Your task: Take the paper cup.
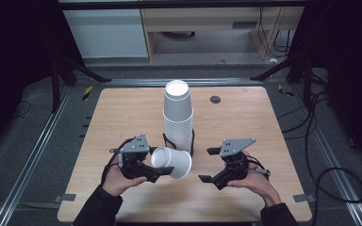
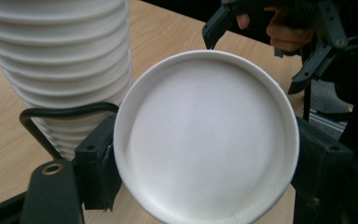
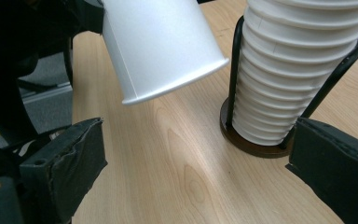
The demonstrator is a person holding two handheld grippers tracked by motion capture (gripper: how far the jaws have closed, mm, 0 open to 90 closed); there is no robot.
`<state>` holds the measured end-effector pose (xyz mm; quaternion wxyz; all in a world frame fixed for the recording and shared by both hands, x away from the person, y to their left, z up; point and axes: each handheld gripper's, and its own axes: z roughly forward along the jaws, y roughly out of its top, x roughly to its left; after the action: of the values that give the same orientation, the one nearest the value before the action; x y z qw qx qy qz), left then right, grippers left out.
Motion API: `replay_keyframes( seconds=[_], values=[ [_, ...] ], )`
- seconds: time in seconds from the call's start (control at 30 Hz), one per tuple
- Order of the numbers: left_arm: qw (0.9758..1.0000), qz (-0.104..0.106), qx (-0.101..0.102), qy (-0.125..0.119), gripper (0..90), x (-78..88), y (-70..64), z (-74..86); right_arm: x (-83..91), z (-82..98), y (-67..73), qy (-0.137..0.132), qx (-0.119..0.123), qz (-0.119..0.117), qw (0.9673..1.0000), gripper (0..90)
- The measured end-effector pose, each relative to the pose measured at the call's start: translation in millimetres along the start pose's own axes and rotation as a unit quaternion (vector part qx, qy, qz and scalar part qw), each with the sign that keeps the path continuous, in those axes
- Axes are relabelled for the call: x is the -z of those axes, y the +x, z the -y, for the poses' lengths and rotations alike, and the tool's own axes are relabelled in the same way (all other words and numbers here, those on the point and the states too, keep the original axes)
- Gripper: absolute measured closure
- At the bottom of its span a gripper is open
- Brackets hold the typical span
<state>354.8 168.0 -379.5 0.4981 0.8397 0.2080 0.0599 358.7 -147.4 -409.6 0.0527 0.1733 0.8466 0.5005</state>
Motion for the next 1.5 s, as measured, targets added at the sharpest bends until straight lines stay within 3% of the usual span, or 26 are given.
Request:
replay_keyframes(
  seconds=[0.17, 0.3, 0.5, 1.2, 1.5],
  values=[
    [0.9998, 0.006, -0.004, -0.017, 22.0, -2.4, 0.8, -0.3, -1.6, 5.4, -0.7, 0.0, -0.01, 0.0, 1.0, 2.6],
    [0.9994, 0.012, -0.006, -0.032, 22.1, -5.4, -0.7, -0.2, -2.3, 6.7, -1.8, -0.017, -0.027, -0.017, 0.9993, 2.5],
    [0.998, 0.033, -0.005, -0.053, 22.1, -7.2, -2.0, -1.3, -7.4, 7.4, 0.2, -0.015, -0.025, -0.034, 0.999, 3.0],
    [0.9938, 0.08, -0.019, -0.075, 22.2, -18.8, -17.6, -9.4, -16.6, 2.0, 4.0, -0.026, -0.024, -0.065, 0.9973, 3.2],
    [0.9924, 0.097, -0.023, -0.072, 22.3, -23.9, -21.7, -10.2, -23.2, 1.2, 6.7, -0.026, -0.022, -0.088, 0.9956, 3.0]
  ],
)
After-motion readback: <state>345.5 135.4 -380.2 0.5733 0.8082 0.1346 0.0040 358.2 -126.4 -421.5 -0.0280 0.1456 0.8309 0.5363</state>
